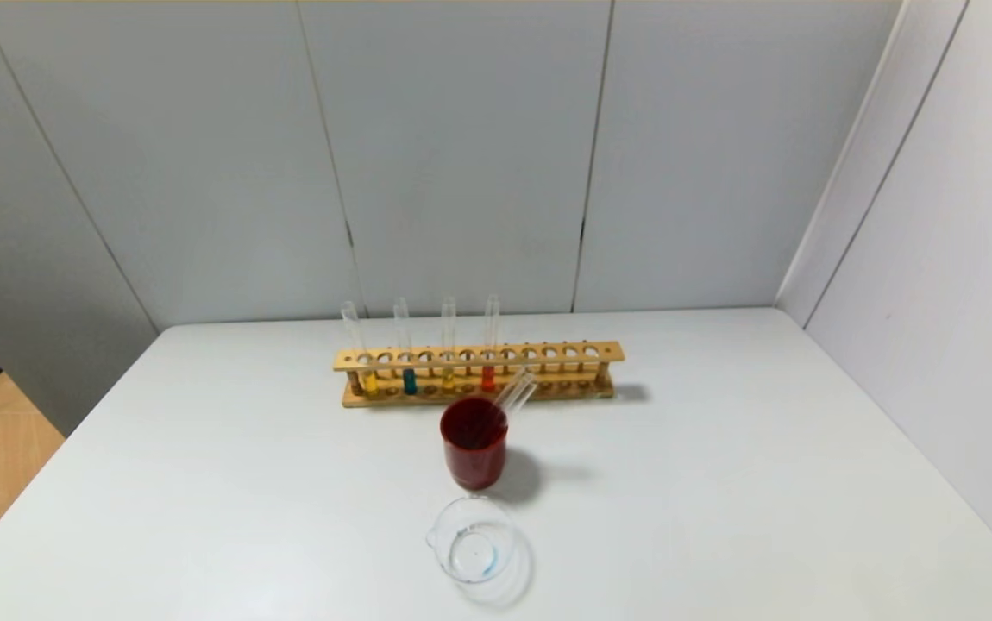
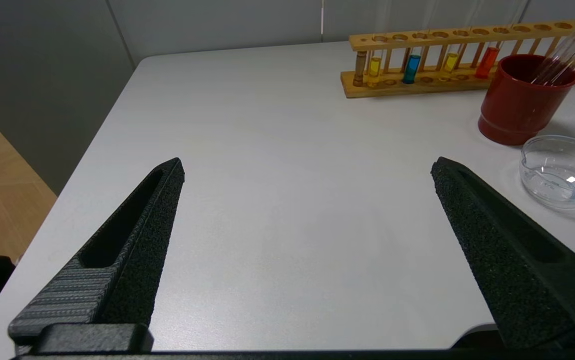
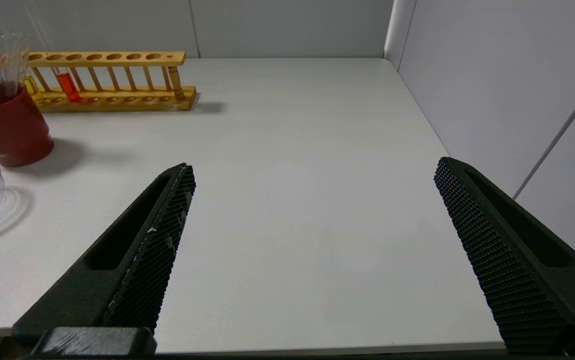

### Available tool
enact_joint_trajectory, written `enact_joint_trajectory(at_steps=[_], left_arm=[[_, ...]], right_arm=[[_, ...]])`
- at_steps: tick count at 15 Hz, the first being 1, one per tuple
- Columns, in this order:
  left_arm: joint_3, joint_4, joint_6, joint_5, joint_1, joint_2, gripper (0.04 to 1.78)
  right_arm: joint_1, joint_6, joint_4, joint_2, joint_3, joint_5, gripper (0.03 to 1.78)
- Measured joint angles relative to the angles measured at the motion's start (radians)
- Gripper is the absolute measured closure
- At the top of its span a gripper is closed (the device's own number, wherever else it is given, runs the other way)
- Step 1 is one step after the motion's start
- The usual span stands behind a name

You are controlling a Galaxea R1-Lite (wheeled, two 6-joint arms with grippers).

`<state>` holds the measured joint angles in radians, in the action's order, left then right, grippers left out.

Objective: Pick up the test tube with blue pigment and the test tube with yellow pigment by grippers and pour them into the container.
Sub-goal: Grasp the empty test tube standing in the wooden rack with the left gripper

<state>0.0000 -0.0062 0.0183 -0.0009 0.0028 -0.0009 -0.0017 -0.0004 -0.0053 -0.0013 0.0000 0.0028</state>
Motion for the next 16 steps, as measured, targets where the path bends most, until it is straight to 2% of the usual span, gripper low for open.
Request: enact_joint_trajectory(at_steps=[6, 9, 13, 16], left_arm=[[0.000, -0.002, 0.006, -0.001, 0.000, 0.000, 0.07], [-0.040, 0.020, 0.004, -0.040, 0.000, 0.000, 0.07], [-0.244, 0.108, 0.008, -0.130, -0.001, 0.037, 0.07], [-0.459, 0.136, 0.008, -0.181, -0.011, 0.185, 0.07]], right_arm=[[0.000, 0.000, 0.000, 0.000, 0.000, 0.000, 0.06], [0.000, 0.000, 0.000, 0.000, 0.000, 0.000, 0.06], [0.000, 0.000, 0.000, 0.000, 0.000, 0.000, 0.06], [0.000, 0.000, 0.000, 0.000, 0.000, 0.000, 0.06]])
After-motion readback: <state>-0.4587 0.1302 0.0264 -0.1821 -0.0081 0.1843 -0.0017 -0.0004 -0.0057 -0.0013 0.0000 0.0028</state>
